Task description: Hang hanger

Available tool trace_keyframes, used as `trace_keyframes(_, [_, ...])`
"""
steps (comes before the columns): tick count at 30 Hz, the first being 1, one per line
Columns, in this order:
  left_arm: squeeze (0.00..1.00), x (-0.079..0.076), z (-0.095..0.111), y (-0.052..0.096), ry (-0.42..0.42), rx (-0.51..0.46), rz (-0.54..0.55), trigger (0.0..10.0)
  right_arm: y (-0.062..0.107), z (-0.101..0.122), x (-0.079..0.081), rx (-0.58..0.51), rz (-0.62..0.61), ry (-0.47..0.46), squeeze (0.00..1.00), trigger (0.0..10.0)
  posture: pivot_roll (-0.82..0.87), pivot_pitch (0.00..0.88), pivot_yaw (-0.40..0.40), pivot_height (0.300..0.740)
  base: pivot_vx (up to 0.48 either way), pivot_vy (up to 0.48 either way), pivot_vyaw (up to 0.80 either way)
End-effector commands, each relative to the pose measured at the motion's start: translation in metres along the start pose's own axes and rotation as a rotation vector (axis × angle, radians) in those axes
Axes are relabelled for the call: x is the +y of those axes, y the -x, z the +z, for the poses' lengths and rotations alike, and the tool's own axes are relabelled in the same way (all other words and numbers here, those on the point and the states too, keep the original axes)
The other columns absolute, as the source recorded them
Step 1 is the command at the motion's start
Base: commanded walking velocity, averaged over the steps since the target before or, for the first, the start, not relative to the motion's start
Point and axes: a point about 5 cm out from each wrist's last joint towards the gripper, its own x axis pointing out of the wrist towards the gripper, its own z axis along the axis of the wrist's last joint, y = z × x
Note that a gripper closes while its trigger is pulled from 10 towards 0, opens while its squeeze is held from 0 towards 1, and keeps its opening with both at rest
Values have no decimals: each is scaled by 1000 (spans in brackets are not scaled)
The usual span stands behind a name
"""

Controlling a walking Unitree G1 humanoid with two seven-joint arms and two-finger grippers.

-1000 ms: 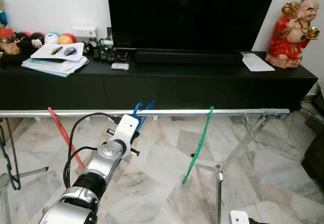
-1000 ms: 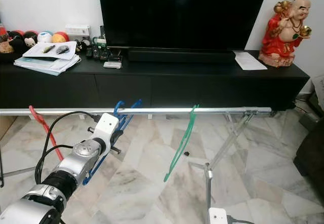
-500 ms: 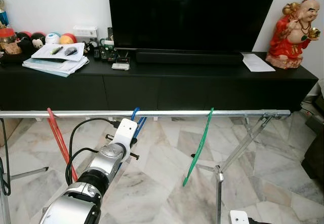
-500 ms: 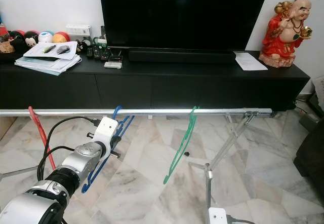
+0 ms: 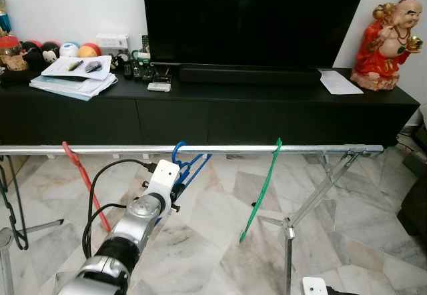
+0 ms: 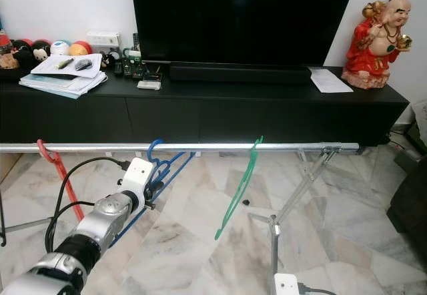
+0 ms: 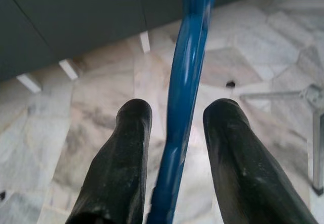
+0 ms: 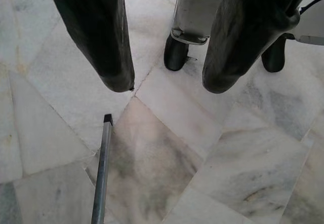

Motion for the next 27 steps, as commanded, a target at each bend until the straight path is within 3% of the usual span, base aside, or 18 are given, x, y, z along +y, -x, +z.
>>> trace_keyframes(1, [1000, -2, 5, 1, 17, -43, -12, 10000, 0, 0, -2, 6, -6, -1, 0, 10000, 103, 21, -81, 740, 0, 0, 0])
trace_keyframes(9, [1000, -3, 11, 13, 3, -132, -20, 10000, 0, -2, -2, 8, -7, -1, 0, 10000, 97, 16, -71, 740, 0, 0, 0])
trace_keyframes(13, [1000, -3, 10, 26, 21, -178, -8, 10000, 1, -3, -2, 9, -10, -5, 0, 10000, 86, 5, -63, 740, 0, 0, 0])
trace_keyframes(14, [780, -4, 8, 31, 19, -193, -9, 10000, 1, -4, -2, 9, -12, -6, 0, 10000, 86, 2, -63, 740, 0, 0, 0])
trace_keyframes(15, [0, -4, 8, 35, 17, -214, -10, 10000, 1, -4, -2, 9, -13, -6, 0, 10000, 86, 0, -63, 740, 0, 0, 0])
trace_keyframes(18, [0, -3, 8, 41, 28, -238, -1, 10000, 1, -4, -3, 10, -14, -5, 0, 10000, 87, 0, -63, 740, 0, 0, 0])
trace_keyframes(27, [0, 5, 6, 79, 66, -332, 100, 10000, 2, -4, -5, -14, -20, -30, 0, 10000, 89, 0, -60, 740, 0, 0, 0])
